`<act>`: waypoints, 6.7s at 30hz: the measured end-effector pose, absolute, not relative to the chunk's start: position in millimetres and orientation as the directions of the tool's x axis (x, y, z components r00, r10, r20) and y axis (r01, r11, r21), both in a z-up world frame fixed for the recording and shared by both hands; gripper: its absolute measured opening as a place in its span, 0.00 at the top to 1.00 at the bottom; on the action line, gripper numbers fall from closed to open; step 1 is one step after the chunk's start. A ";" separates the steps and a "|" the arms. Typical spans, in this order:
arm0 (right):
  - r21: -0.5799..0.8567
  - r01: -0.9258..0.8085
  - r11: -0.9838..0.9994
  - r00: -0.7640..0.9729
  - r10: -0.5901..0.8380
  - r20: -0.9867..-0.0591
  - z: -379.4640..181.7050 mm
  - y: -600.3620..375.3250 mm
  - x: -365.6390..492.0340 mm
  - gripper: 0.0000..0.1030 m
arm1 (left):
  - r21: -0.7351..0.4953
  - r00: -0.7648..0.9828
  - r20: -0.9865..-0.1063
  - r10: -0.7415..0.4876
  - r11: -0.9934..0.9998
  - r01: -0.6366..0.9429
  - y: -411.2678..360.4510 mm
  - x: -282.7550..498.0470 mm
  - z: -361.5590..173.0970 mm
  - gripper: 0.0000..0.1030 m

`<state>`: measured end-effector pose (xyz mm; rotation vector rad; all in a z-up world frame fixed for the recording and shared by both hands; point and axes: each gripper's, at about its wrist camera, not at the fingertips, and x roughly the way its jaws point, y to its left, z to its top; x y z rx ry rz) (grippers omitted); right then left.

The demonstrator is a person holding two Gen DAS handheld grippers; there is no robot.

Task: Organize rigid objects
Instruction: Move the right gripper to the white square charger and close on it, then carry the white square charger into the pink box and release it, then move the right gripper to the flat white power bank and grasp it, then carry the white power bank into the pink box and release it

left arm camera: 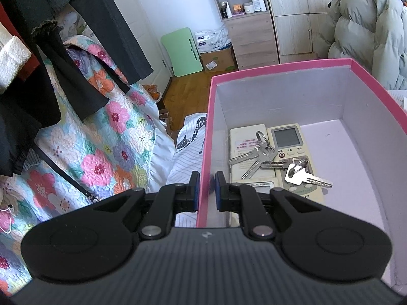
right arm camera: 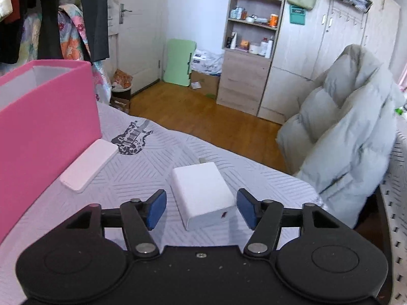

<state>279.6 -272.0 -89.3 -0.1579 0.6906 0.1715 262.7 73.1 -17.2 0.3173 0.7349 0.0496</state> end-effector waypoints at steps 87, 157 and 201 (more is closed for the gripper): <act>0.040 -0.600 0.799 0.456 0.383 -0.803 17.4 -82.0 179.9 0.48 | 0.237 0.762 -0.639 0.108 0.970 0.061 80.0 262.2 -14.9 0.89; 0.115 -0.210 0.971 0.680 0.230 -0.696 -95.9 -200.8 295.6 0.43 | 0.232 0.768 -0.631 0.109 0.971 0.053 81.6 259.4 -13.5 0.89; -0.074 -0.531 0.844 0.588 0.305 -0.749 -18.5 -72.4 256.6 0.57 | 0.209 0.774 -0.627 0.089 0.976 0.058 85.9 257.5 -12.0 0.89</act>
